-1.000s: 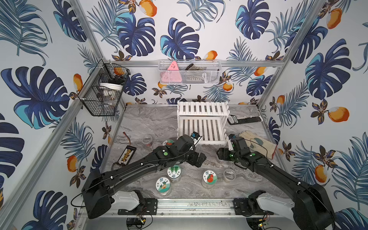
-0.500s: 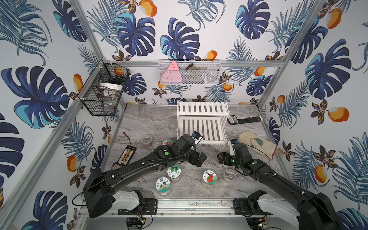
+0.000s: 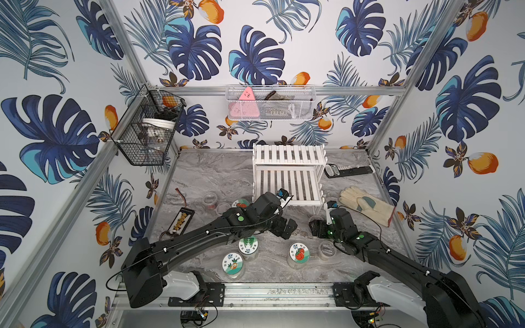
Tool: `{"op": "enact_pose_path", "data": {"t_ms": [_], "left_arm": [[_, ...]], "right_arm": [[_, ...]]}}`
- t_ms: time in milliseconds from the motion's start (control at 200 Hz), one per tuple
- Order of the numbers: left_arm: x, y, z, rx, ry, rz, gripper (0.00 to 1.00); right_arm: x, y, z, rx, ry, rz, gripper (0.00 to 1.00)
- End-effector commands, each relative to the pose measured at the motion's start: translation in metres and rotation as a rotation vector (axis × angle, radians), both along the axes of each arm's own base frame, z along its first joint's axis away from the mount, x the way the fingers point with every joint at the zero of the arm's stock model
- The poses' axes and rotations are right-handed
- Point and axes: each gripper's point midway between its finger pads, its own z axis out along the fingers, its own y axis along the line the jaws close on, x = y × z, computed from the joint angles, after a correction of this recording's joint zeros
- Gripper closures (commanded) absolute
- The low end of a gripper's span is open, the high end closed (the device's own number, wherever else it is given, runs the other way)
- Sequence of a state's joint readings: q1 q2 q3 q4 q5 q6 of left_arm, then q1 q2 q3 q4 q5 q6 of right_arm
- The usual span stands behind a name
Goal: Place the seed container on the shelf
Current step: Pick up the seed jar at the center of the board.
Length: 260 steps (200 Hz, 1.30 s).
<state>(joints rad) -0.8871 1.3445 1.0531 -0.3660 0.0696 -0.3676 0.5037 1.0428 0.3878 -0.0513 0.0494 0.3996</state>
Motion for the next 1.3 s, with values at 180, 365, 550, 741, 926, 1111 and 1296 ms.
{"op": "enact_pose_path", "data": {"t_ms": [180,365,550,741,926,1111,1296], "left_arm": [[0.005,-0.002,0.006,-0.012,-0.029,0.010,0.01],[0.005,-0.001,0.006,-0.002,-0.032,0.010,0.01],[0.004,0.002,0.005,0.003,-0.033,0.015,0.01],[0.004,0.004,0.005,0.005,-0.035,0.022,0.01],[0.005,0.003,0.005,0.010,-0.035,0.022,0.01],[0.007,0.004,0.008,0.011,-0.046,0.030,0.01],[0.011,0.004,0.019,-0.011,-0.074,0.043,0.01]], "right_arm": [[0.008,0.004,0.006,-0.010,-0.060,0.010,0.18],[0.010,0.003,0.001,-0.027,-0.041,0.003,0.21],[0.008,0.000,0.002,-0.029,-0.041,-0.014,0.25],[0.005,-0.001,0.007,-0.024,-0.035,-0.010,0.30],[-0.004,0.002,0.013,-0.002,0.009,0.001,0.30],[-0.022,0.010,0.040,0.074,0.059,0.036,0.30],[-0.038,0.015,0.068,0.137,0.102,0.064,0.30]]}}
